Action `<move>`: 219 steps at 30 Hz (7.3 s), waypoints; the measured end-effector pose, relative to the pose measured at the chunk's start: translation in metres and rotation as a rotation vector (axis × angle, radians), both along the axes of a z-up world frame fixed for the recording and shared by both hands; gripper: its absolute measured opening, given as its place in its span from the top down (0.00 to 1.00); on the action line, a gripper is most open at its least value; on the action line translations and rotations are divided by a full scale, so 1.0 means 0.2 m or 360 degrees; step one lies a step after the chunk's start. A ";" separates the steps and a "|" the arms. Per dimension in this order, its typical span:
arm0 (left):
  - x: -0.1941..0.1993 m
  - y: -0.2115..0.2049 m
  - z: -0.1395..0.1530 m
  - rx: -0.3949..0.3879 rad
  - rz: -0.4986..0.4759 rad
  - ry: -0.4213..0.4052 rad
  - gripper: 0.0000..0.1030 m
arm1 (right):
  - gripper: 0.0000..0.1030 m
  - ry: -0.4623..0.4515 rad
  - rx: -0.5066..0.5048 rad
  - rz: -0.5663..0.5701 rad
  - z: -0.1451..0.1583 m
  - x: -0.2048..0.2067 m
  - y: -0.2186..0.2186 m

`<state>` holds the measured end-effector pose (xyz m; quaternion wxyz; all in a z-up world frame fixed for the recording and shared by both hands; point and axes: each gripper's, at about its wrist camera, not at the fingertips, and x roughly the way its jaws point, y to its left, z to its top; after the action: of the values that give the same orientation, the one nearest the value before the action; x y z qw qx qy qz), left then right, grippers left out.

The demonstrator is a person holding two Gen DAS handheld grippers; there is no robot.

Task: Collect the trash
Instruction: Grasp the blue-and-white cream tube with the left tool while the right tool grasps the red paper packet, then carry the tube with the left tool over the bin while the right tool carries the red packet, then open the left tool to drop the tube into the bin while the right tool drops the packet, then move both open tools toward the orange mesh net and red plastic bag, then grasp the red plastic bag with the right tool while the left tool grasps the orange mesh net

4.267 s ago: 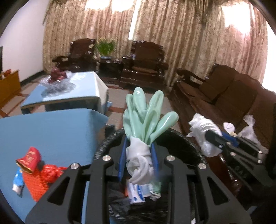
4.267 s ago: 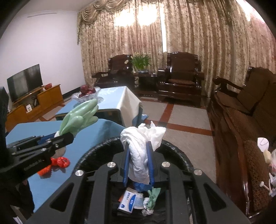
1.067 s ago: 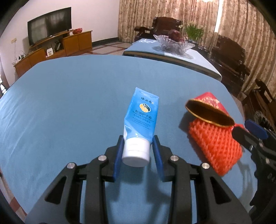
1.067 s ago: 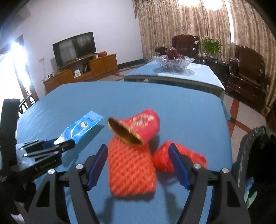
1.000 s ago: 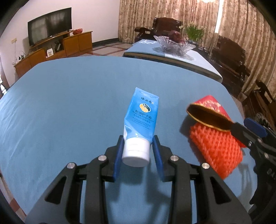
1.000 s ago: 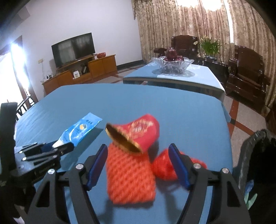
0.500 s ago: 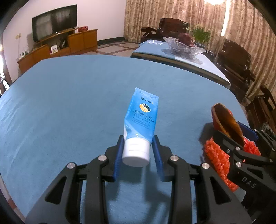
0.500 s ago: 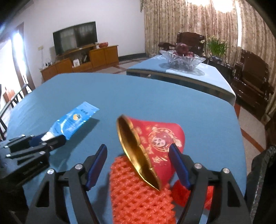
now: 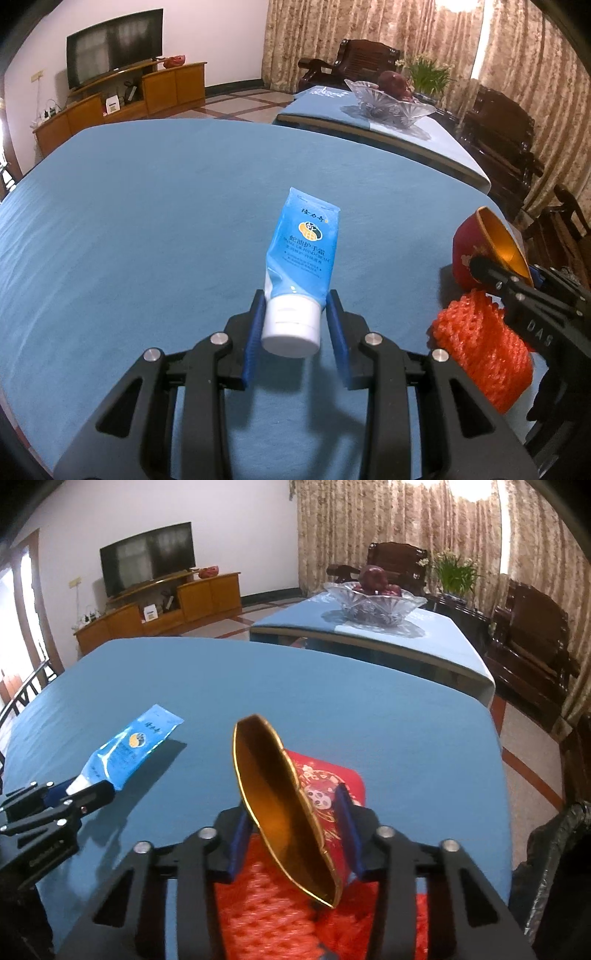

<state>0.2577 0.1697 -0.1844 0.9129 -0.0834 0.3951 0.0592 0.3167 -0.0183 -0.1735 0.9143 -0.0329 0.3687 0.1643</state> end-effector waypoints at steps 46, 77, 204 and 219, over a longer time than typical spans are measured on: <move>-0.28 -0.78 0.64 -0.0009 -0.0427 -0.0327 0.69 | 0.87 -0.0364 0.0274 -0.0162 0.68 -0.61 -0.75; -0.37 -1.81 0.53 -0.0088 -0.1022 -0.0270 0.69 | 0.87 -0.0366 0.0128 -0.0727 0.62 -0.90 -1.68; -0.10 -0.76 0.03 0.0039 -0.0175 -0.0066 0.18 | 0.66 -0.0204 0.0108 -0.0201 0.19 -0.41 -0.77; -0.06 -0.83 0.01 -0.0015 -0.0207 -0.0013 0.89 | 0.66 -0.0175 0.0120 -0.0228 0.15 -0.40 -0.81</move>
<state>0.2450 0.0040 -0.1819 0.9160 -0.0620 0.3962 -0.0023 0.2368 -0.1798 -0.1439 0.9432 0.0191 0.3128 0.1102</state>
